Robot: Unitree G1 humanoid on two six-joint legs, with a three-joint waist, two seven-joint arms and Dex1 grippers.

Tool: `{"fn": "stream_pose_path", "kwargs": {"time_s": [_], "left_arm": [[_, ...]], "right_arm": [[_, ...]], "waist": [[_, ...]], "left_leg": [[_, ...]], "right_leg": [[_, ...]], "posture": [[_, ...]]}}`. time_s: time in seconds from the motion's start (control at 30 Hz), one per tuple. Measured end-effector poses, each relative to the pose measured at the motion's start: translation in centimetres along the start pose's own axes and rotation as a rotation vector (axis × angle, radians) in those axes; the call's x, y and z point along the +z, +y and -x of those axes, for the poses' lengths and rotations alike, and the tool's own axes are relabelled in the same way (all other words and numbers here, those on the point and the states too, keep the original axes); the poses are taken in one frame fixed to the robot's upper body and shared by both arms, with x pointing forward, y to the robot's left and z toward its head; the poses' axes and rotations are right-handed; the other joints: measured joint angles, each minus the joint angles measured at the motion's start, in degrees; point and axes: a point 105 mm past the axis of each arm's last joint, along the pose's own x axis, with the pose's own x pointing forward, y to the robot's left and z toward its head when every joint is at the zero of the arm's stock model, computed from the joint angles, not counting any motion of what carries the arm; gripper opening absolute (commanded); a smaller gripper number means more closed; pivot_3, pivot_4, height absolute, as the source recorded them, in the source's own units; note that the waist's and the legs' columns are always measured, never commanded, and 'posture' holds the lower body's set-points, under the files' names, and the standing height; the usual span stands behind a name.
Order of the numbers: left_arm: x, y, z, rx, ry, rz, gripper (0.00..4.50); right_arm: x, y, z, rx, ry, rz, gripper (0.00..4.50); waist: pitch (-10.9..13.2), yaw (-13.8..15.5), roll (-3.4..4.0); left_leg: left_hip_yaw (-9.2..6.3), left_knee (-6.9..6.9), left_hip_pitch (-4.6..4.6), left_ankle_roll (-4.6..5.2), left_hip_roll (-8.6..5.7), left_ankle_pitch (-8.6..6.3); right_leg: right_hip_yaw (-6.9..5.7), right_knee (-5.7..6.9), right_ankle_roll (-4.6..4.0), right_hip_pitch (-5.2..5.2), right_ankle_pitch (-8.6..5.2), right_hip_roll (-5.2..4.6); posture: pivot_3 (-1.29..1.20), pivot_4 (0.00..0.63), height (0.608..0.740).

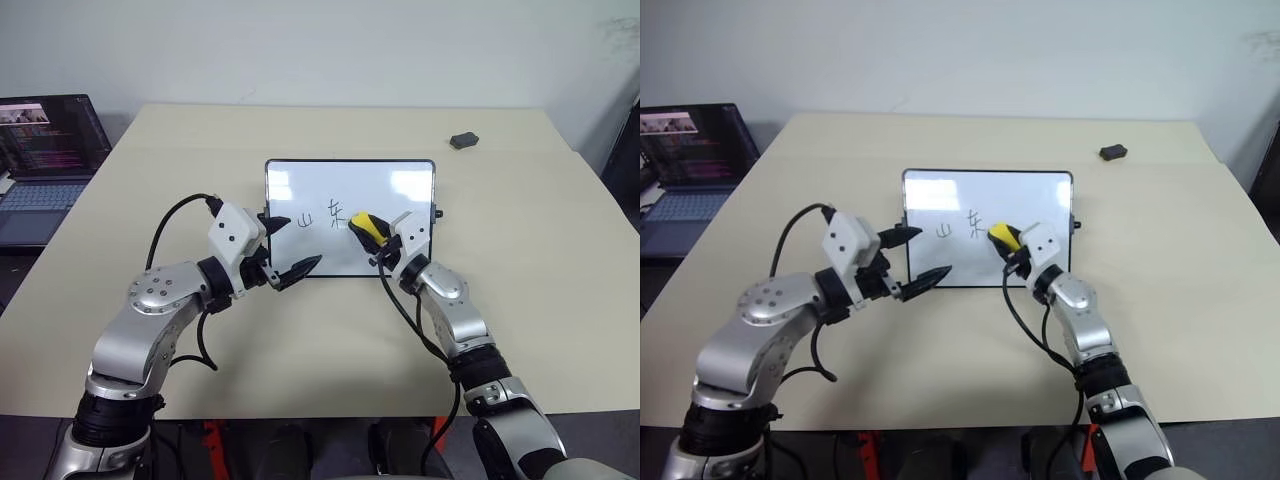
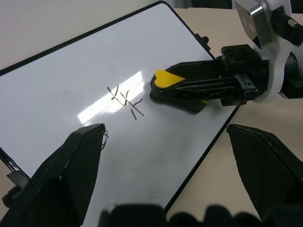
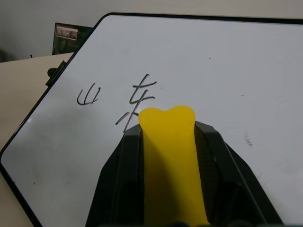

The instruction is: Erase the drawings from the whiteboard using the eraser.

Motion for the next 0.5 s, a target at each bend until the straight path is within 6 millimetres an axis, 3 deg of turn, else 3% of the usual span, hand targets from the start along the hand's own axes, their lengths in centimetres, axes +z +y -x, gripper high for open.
{"fn": "stream_pose_path", "kwargs": {"time_s": [0.17,0.23,0.37,0.5], "left_arm": [[-0.2,-0.1,0.0,0.0,0.002,0.006,4.5],[-0.2,-0.1,0.0,-0.003,0.001,0.009,4.5],[-0.3,-0.3,-0.1,-0.01,0.001,0.011,4.5],[-0.3,-0.3,-0.1,-0.009,0.002,0.012,4.5]], "right_arm": [[4.9,-4.3,-0.4,-0.134,-0.123,0.139,1.1],[5.4,-5.2,-0.4,-0.158,-0.135,0.177,1.1],[1.9,-4.7,0.1,-0.135,-0.03,0.175,1.1],[0.2,-2.8,0.8,-0.054,0.004,0.184,1.1]], "waist": [[0.01,0.01,0.01],[0.0,0.0,0.0],[0.01,-0.01,0.0],[-0.01,-0.18,-0.01]], "left_leg": [[0.02,-0.05,-0.08,-0.01,0.01,-0.01],[0.03,-0.08,-0.08,0.0,0.02,-0.01],[0.06,-0.09,-0.09,0.01,0.03,-0.01],[0.08,-0.04,0.04,0.01,0.02,-0.01]], "right_leg": [[0.01,-0.11,0.0,-0.05,-0.02,0.0],[0.0,-0.13,-0.01,-0.05,-0.04,0.0],[0.02,-0.13,-0.02,-0.07,-0.05,0.0],[0.06,-0.07,-0.02,0.04,-0.05,0.0]], "posture": [[0.0,0.15,0.74],[0.0,0.15,0.74],[0.0,0.15,0.74],[0.0,0.15,0.74]]}}
